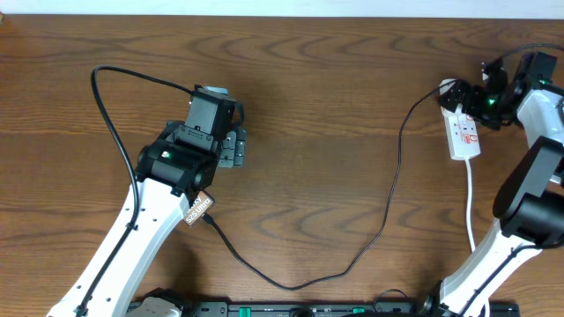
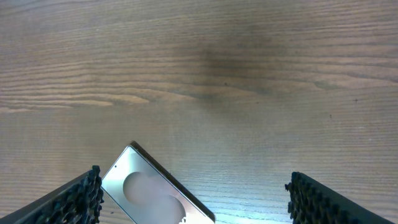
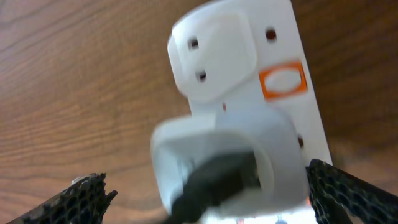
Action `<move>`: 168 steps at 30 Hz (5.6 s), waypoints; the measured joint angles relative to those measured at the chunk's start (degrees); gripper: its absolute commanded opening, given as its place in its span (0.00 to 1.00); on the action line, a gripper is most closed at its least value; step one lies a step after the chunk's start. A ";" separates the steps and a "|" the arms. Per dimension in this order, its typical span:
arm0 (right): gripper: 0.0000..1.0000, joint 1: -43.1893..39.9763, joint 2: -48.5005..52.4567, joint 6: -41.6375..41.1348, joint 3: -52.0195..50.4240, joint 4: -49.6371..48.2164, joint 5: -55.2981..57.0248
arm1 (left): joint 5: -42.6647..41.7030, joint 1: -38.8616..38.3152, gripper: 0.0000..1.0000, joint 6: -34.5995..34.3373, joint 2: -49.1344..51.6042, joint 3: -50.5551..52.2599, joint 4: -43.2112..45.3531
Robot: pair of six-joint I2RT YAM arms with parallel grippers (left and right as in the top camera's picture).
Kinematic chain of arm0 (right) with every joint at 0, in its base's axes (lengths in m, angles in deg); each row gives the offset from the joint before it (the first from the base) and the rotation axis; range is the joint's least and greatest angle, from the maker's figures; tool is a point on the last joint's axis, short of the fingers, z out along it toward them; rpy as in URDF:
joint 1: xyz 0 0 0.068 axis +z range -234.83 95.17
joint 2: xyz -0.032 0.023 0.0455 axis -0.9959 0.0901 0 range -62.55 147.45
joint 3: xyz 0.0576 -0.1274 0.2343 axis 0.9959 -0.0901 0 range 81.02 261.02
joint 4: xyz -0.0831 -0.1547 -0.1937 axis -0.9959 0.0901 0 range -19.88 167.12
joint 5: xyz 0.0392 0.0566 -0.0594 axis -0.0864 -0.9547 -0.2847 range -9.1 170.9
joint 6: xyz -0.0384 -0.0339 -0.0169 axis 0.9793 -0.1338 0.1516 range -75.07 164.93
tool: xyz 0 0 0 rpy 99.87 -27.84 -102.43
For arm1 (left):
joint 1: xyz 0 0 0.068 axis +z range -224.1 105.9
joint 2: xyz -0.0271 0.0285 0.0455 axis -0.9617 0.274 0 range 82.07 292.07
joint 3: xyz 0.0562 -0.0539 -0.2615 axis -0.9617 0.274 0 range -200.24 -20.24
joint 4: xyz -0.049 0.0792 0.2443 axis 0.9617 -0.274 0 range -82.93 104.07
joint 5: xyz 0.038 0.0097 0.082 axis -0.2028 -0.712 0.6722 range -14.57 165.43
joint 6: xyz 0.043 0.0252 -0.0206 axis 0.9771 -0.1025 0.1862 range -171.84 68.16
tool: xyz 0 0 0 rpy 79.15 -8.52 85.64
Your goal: Plug charger to phone and switch on socket
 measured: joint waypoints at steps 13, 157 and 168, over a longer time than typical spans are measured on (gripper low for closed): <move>0.94 0.74 0.85 -0.72 1.20 0.94 1.01 | -0.02 0.00 0.91 0.00 -0.02 0.00 -0.02; 0.99 2.47 0.35 -0.28 3.26 8.31 5.22 | 0.00 0.00 0.91 0.00 0.00 0.00 0.00; 0.99 2.58 0.07 -0.92 2.75 7.52 5.55 | 0.00 0.00 0.91 0.00 0.00 0.00 -0.02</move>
